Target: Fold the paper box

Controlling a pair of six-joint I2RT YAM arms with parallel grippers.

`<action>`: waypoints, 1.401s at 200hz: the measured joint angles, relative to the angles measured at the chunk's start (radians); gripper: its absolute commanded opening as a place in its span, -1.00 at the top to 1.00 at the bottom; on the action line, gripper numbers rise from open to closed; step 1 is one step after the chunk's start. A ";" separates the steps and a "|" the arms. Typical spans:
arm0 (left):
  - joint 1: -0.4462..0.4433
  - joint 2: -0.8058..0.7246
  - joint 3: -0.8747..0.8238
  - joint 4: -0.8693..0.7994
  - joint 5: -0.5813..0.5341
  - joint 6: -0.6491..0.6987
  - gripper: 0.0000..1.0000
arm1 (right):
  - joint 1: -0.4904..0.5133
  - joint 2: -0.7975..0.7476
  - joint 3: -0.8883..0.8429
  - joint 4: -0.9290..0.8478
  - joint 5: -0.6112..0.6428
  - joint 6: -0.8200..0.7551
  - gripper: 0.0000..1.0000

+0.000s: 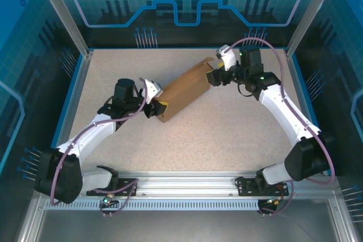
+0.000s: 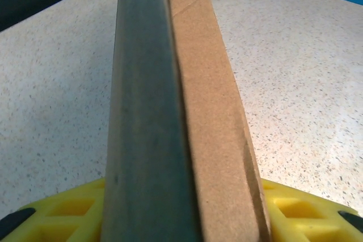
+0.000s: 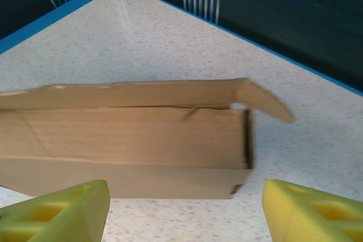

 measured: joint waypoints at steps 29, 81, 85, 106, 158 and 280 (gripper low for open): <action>0.049 0.003 0.046 -0.105 0.096 0.099 0.17 | -0.062 0.000 0.014 -0.007 -0.037 -0.126 -0.44; 0.106 0.008 0.047 -0.226 0.199 0.245 0.15 | -0.096 0.068 0.093 -0.117 -0.128 -0.367 -0.39; 0.110 0.013 0.049 -0.235 0.201 0.253 0.15 | -0.096 0.074 0.099 -0.128 -0.135 -0.391 -0.38; 0.124 0.037 0.054 -0.268 0.207 0.291 0.11 | -0.096 0.105 0.127 -0.193 -0.165 -0.486 -0.31; 0.126 0.058 0.055 -0.301 0.208 0.336 0.10 | -0.084 0.174 0.187 -0.301 -0.196 -0.627 -0.09; 0.127 0.066 0.055 -0.300 0.207 0.340 0.11 | -0.054 0.276 0.242 -0.362 -0.133 -0.686 0.70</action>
